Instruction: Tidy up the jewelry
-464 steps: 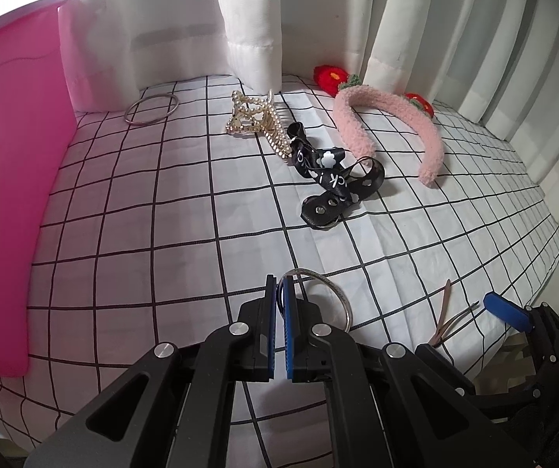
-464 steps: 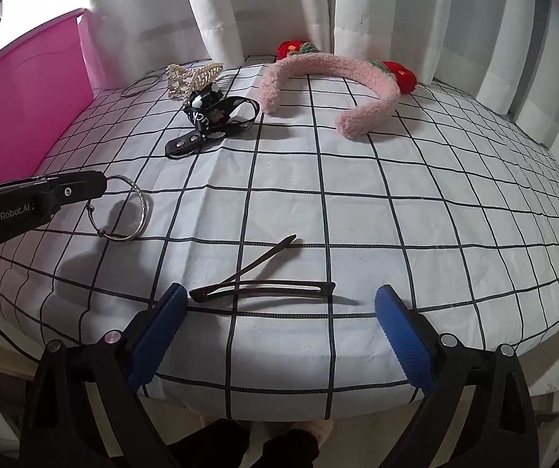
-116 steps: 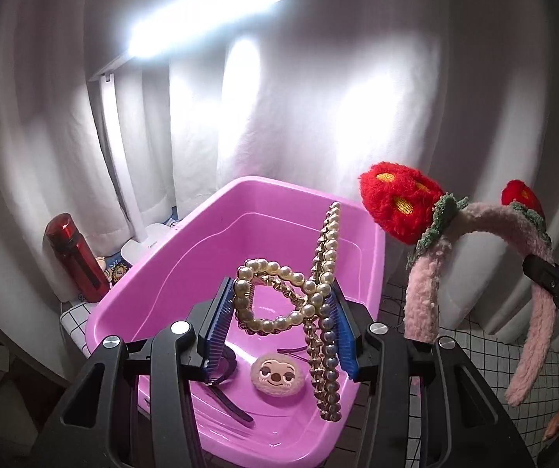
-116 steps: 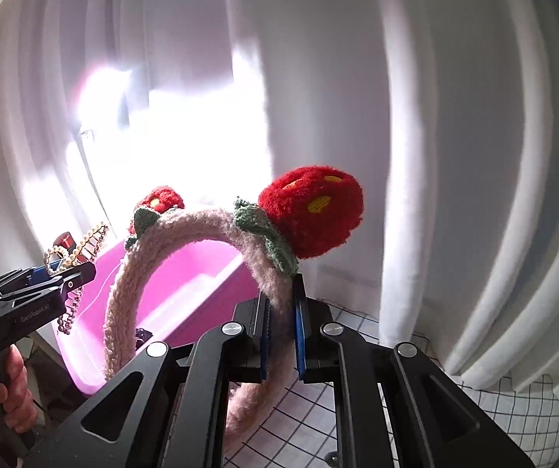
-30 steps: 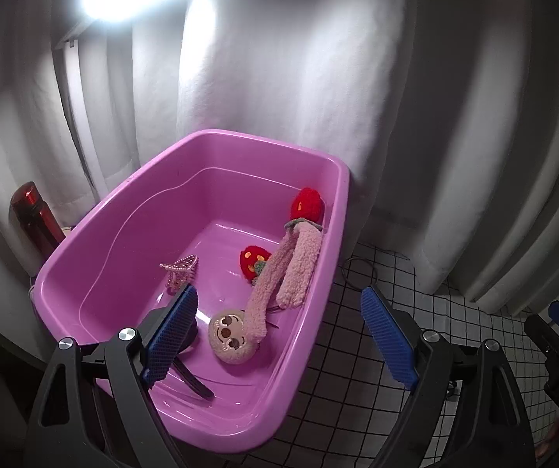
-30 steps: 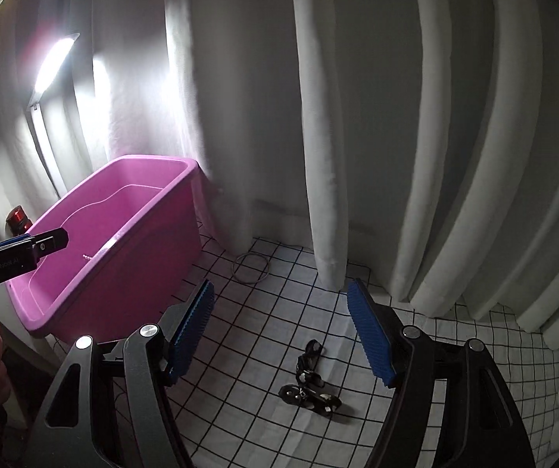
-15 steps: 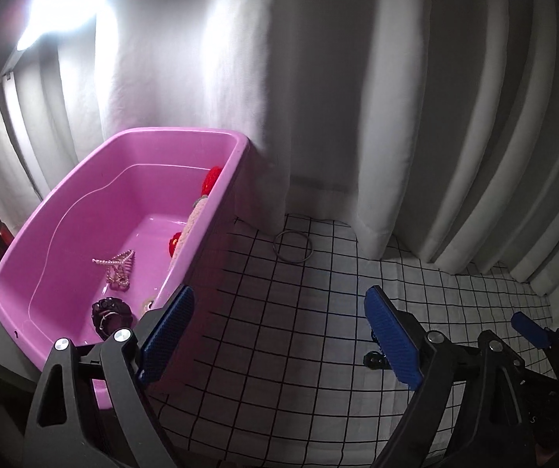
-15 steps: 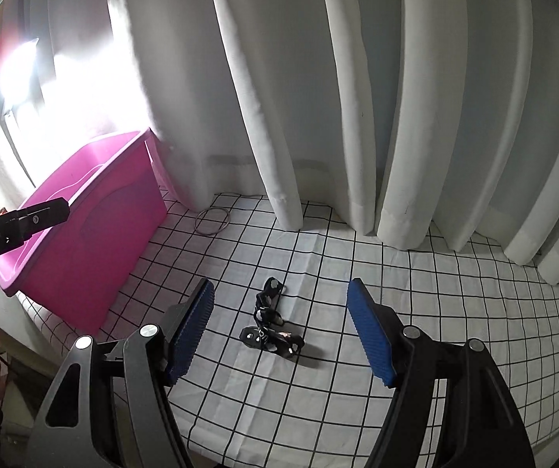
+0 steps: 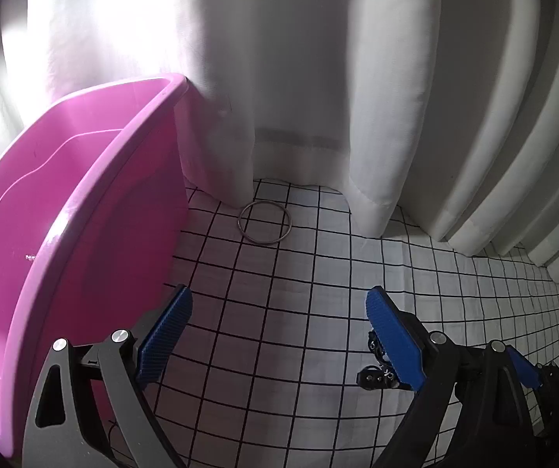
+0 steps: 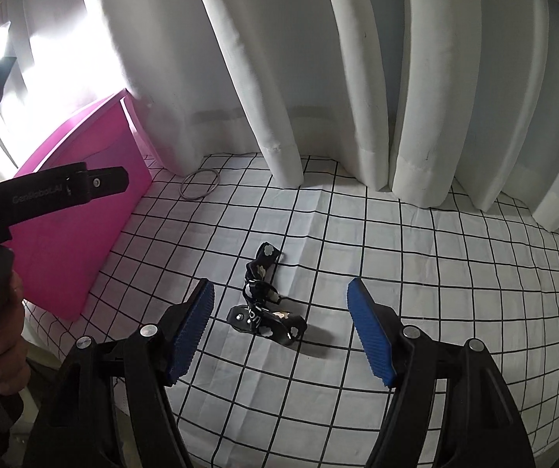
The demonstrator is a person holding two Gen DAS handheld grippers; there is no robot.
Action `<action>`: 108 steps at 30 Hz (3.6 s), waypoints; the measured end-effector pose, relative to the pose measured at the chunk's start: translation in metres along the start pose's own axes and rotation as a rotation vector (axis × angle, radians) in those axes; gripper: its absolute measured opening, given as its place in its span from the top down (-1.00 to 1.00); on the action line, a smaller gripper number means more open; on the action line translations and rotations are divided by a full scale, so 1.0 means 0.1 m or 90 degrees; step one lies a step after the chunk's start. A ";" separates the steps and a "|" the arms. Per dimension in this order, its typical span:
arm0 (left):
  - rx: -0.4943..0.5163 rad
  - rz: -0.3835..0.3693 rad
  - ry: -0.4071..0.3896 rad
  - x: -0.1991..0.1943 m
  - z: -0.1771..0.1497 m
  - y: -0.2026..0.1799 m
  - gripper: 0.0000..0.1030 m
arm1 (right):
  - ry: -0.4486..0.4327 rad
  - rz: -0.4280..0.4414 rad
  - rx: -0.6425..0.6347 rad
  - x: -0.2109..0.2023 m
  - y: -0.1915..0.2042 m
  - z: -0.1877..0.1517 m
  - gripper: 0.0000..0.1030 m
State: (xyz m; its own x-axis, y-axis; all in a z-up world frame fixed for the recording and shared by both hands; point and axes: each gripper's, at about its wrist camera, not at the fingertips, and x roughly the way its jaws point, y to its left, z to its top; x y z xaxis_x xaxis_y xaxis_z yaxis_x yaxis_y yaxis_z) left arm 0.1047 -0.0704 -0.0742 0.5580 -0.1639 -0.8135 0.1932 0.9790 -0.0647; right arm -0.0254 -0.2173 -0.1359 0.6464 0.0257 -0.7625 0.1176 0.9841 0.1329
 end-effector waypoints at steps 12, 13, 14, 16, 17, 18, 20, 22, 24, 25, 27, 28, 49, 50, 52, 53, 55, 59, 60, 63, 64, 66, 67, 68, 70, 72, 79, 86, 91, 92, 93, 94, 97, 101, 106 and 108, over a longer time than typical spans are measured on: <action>-0.009 0.034 0.030 0.80 0.05 0.15 -0.74 | 0.051 -0.006 -0.011 0.60 0.08 -0.07 -0.32; -0.008 0.036 0.028 0.85 0.06 0.16 -0.74 | 0.053 -0.008 -0.012 0.64 0.09 -0.07 -0.32; -0.010 0.041 0.026 0.90 0.06 0.17 -0.74 | 0.054 -0.010 -0.013 0.67 0.09 -0.08 -0.32; -0.014 0.041 0.022 0.99 0.08 0.19 -0.74 | 0.052 -0.014 -0.015 0.73 0.10 -0.09 -0.32; -0.015 0.039 0.017 1.04 0.10 0.19 -0.74 | 0.051 -0.018 -0.019 0.75 0.10 -0.09 -0.32; -0.013 0.039 0.013 1.08 0.11 0.19 -0.74 | 0.051 -0.023 -0.023 0.78 0.11 -0.10 -0.32; -0.007 0.043 0.007 1.16 0.14 0.18 -0.74 | 0.052 -0.030 -0.029 0.83 0.13 -0.10 -0.32; -0.001 0.044 0.004 1.24 0.16 0.16 -0.74 | 0.054 -0.037 -0.032 0.88 0.14 -0.11 -0.32; 0.005 0.047 0.005 1.32 0.18 0.16 -0.74 | 0.056 -0.040 -0.036 0.92 0.15 -0.13 -0.32; 0.007 0.047 0.006 1.36 0.19 0.15 -0.74 | 0.056 -0.044 -0.038 0.93 0.16 -0.14 -0.32; 0.008 0.046 0.006 1.43 0.22 0.15 -0.74 | 0.059 -0.048 -0.047 0.95 0.18 -0.16 -0.32; 0.007 0.044 0.007 1.46 0.23 0.16 -0.74 | 0.060 -0.052 -0.052 0.97 0.19 -0.17 -0.32; -0.008 0.044 0.040 1.99 0.45 0.25 -0.74 | 0.061 -0.051 -0.045 1.07 0.15 -0.18 -0.32; -0.007 0.044 0.040 2.00 0.45 0.25 -0.75 | 0.061 -0.050 -0.044 1.07 0.15 -0.18 -0.32; -0.005 0.044 0.041 2.03 0.48 0.25 -0.78 | 0.060 -0.047 -0.042 1.08 0.14 -0.18 -0.32; -0.005 0.043 0.041 2.06 0.50 0.26 -0.80 | 0.060 -0.046 -0.040 1.08 0.14 -0.18 -0.32; -0.003 0.043 0.040 2.07 0.52 0.25 -0.84 | 0.059 -0.042 -0.037 1.09 0.14 -0.17 -0.32; -0.002 0.044 0.034 2.11 0.55 0.28 -0.88 | 0.057 -0.040 -0.038 1.11 0.14 -0.17 -0.33; -0.001 0.045 0.031 2.12 0.56 0.27 -0.89 | 0.056 -0.042 -0.040 1.12 0.15 -0.16 -0.34; 0.002 0.044 0.023 2.14 0.57 0.26 -0.89 | 0.057 -0.051 -0.054 1.15 0.19 -0.17 -0.43; 0.003 0.044 0.022 2.15 0.58 0.26 -0.89 | 0.058 -0.058 -0.061 1.17 0.21 -0.17 -0.45; 0.004 0.043 0.018 2.17 0.59 0.24 -0.89 | 0.058 -0.065 -0.065 1.19 0.24 -0.17 -0.48; 0.004 0.043 0.016 2.18 0.60 0.23 -0.89 | 0.058 -0.065 -0.063 1.20 0.24 -0.17 -0.50; 0.005 0.042 0.015 2.19 0.61 0.22 -0.89 | 0.059 -0.066 -0.063 1.20 0.24 -0.17 -0.51; 0.006 0.041 0.014 2.24 0.65 0.20 -0.89 | 0.057 -0.067 -0.063 1.20 0.23 -0.18 -0.52; 0.007 0.040 0.014 2.24 0.66 0.18 -0.89 | 0.053 -0.067 -0.065 1.20 0.24 -0.19 -0.53; 0.015 0.037 0.012 2.20 0.64 0.18 -0.82 | 0.059 -0.066 -0.066 1.21 0.25 -0.18 -0.52; 0.031 0.021 -0.001 2.03 0.57 0.17 -0.34 | 0.059 -0.064 -0.073 1.14 0.26 -0.19 -0.39; 0.033 0.015 -0.001 1.95 0.49 0.18 -0.33 | 0.051 -0.078 -0.078 1.07 0.25 -0.19 0.32; 0.031 0.013 0.000 1.93 0.48 0.18 -0.33 | 0.053 -0.072 -0.075 1.08 0.23 -0.20 0.67; 0.031 0.011 0.001 1.91 0.46 0.18 -0.33 | 0.053 -0.075 -0.076 1.07 0.22 -0.20 0.68; 0.033 0.012 -0.001 1.87 0.44 0.18 -0.33 | 0.053 -0.075 -0.079 1.07 0.22 -0.20 0.68; 0.045 0.012 -0.012 1.74 0.37 0.16 -0.33 | 0.054 -0.058 -0.066 1.04 0.20 -0.22 0.68; 0.042 -0.001 -0.014 1.55 0.26 0.16 -0.33 | 0.052 -0.035 -0.041 1.00 0.14 -0.25 0.69; 0.046 -0.015 -0.021 1.29 0.11 0.15 -0.33 | 0.041 -0.023 -0.017 0.89 0.08 -0.29 0.69; 0.048 -0.021 -0.020 1.21 0.07 0.12 -0.33 | 0.037 -0.023 -0.015 0.83 0.05 -0.30 0.69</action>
State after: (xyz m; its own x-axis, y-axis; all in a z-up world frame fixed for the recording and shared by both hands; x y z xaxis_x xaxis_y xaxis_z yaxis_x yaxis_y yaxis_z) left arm 0.1805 -0.0796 -0.1691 0.5756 -0.2011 -0.7926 0.2711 0.9614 -0.0471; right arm 0.0068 -0.2048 -0.2174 0.5967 -0.0002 -0.8025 0.1219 0.9884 0.0905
